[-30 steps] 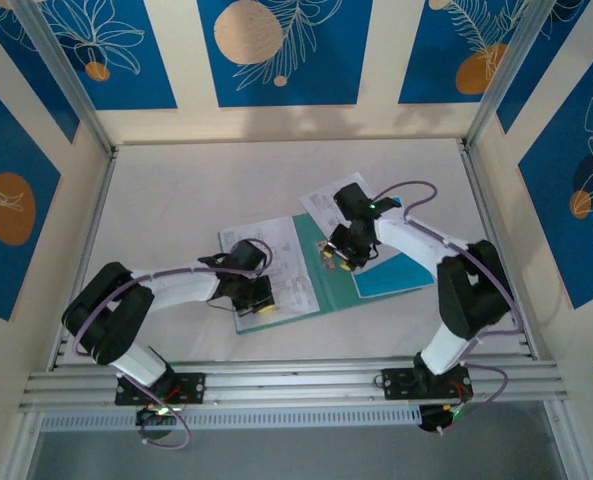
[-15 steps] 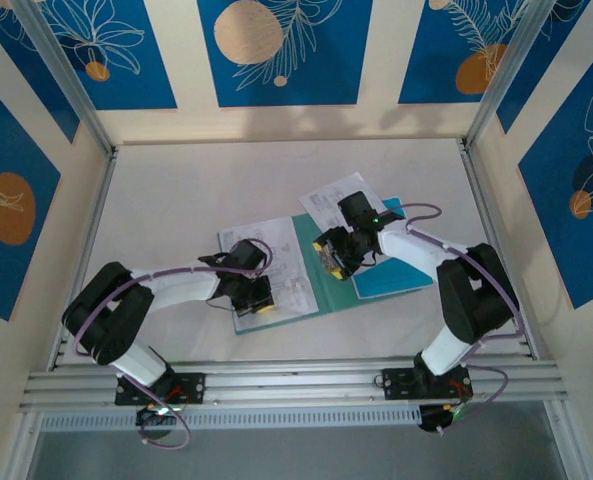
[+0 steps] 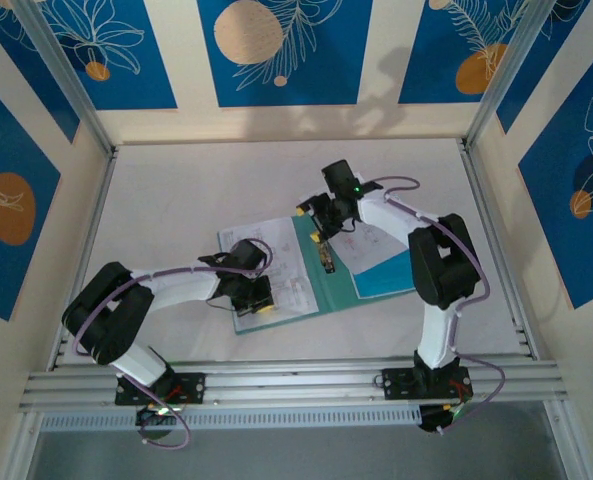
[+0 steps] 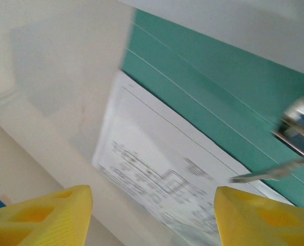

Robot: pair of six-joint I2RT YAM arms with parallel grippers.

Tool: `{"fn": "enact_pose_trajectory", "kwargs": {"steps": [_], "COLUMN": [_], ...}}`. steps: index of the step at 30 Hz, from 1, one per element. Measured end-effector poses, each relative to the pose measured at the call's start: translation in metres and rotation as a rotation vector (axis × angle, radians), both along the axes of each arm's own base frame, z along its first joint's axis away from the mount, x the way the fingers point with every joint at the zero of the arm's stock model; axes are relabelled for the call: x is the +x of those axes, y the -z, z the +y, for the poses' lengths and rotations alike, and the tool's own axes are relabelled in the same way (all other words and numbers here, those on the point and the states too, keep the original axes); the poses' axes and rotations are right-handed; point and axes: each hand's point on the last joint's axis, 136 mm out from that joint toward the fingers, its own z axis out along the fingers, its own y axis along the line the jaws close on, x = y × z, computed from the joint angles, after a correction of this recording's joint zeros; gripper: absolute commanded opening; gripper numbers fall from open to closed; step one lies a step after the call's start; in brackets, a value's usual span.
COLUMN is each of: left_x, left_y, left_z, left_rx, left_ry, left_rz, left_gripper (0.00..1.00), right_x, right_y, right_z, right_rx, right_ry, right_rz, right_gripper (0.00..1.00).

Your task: Put the files into the folder

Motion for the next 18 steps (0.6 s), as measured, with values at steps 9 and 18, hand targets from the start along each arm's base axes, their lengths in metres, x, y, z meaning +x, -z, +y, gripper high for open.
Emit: {"fn": "enact_pose_trajectory", "kwargs": {"steps": [9, 18], "left_x": [0.000, 0.013], "left_y": [0.000, 0.000], "left_z": [0.002, 0.023], "left_rx": [0.009, 0.028], "left_ry": [-0.004, -0.038], "left_rz": [0.010, 0.026], "left_gripper": [0.00, 0.00], "right_x": [0.034, 0.015], "right_y": [0.004, -0.066], "right_z": [-0.007, -0.051], "right_rx": [-0.017, -0.069], "right_ry": [-0.047, -0.089], "right_rz": [-0.030, -0.184], "right_gripper": [0.61, 0.49]}}
